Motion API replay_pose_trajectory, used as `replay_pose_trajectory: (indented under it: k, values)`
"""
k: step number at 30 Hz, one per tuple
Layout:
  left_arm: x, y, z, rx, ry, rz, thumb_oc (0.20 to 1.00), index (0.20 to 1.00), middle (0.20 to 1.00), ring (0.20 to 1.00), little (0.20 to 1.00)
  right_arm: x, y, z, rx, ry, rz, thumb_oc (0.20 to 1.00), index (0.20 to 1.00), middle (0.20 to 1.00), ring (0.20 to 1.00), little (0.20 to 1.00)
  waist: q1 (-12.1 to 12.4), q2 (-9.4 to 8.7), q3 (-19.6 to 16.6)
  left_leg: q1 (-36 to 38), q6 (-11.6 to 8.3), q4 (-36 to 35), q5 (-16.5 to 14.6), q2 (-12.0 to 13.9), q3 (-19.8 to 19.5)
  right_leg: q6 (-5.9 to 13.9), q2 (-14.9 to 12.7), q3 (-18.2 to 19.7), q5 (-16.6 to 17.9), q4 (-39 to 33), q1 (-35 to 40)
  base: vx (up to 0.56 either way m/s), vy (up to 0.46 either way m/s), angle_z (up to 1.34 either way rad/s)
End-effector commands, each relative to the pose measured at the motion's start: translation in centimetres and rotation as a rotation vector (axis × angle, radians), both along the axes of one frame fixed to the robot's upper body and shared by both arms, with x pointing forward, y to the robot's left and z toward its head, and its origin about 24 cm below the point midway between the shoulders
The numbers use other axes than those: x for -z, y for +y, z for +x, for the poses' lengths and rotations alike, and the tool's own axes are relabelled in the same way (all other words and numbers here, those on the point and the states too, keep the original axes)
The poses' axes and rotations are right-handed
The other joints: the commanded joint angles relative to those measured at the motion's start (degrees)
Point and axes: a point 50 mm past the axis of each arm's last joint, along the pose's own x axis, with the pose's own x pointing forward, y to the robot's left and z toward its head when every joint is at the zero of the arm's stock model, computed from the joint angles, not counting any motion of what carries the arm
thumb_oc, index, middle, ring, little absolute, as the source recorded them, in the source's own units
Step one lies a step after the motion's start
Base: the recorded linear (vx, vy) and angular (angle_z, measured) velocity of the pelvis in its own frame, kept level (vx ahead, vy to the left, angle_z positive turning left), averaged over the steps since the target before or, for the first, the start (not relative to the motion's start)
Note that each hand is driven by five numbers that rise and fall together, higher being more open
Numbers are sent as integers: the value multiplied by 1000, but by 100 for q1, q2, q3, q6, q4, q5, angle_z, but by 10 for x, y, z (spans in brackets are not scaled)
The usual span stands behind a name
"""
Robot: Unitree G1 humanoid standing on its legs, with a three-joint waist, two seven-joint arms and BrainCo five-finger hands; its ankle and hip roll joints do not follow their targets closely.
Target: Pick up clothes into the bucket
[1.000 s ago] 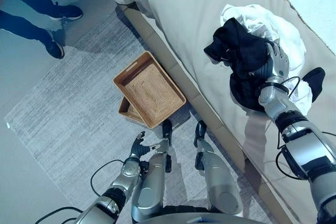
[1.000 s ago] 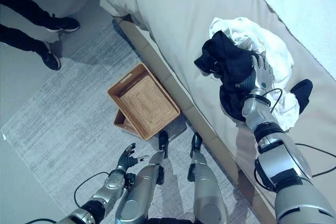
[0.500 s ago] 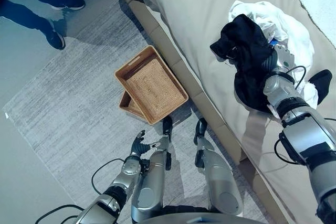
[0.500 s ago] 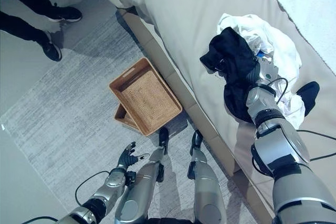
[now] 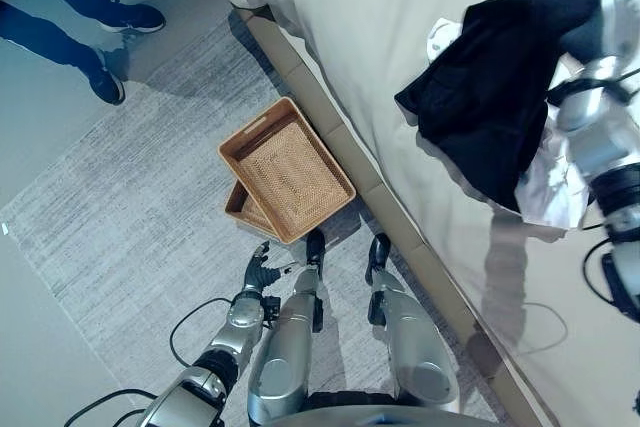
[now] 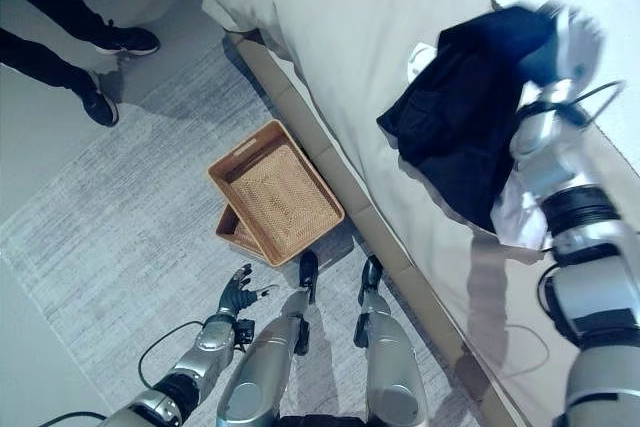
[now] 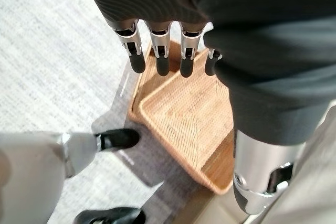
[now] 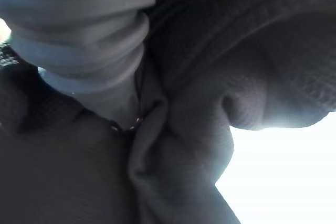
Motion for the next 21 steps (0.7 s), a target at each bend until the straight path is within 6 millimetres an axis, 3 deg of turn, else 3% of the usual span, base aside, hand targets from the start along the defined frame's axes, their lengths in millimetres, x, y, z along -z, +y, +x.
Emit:
replay_pose_trajectory:
  k: [1,7,10,14,16,17,18,21]
  values:
    - [13,23,-23,-55,72,48,1000,1000,1000,1000,1000,-65,-2,-41,26,-355,-49,200,200,200,200,200,-13,-570,-551,155,-225,468,-532,84,-7,668,-578,549,-283,309,336,0,0,0]
    - [25,41,-43,-99,157,70,1000,1000,1000,1000,1000,-87,-22,-71,35,-490,-5,200,200,200,200,200,-39,-751,-993,568,-206,277,-593,122,123,732,-507,581,-204,88,702,36,3,-3]
    - [28,45,-49,-121,171,63,1000,1000,1000,1000,1000,-91,-9,-77,-118,-583,40,200,200,200,200,200,-80,-810,-1197,832,-200,174,-634,170,244,758,-454,620,-167,-62,926,51,8,-7]
    - [26,49,-51,-121,161,63,1000,1000,1000,1000,1000,-91,-8,-81,-198,-625,93,200,200,200,200,200,-78,-885,-1428,1047,-208,140,-685,213,368,779,-396,663,-146,-212,1129,51,-2,-23]
    - [16,49,-43,-103,102,50,1000,1000,1000,1000,1000,-92,-5,-81,-255,-633,118,200,200,200,200,200,-90,-913,-1608,1195,-215,132,-739,238,459,790,-360,703,-136,-288,1251,76,-7,-17]
    - [1,49,-31,-69,12,41,1000,1000,1000,1000,1000,-93,-5,-77,-274,-589,122,200,200,200,200,200,-90,-944,-1758,1360,-225,108,-772,272,551,808,-333,750,-142,-340,1388,41,-5,-21]
    - [1,49,-31,-70,13,41,1000,1000,1000,1000,1000,-94,-4,-77,-275,-589,122,200,200,200,200,200,-90,-941,-1754,1368,-225,104,-772,273,555,808,-332,754,-141,-342,1394,76,-8,-27]
    - [-30,47,-10,6,-137,15,1000,1000,1000,1000,1000,-110,0,-75,-322,-541,123,200,200,200,200,200,-127,-986,-2062,1628,-253,29,-804,318,675,811,-291,787,-167,-408,1618,67,0,-16]
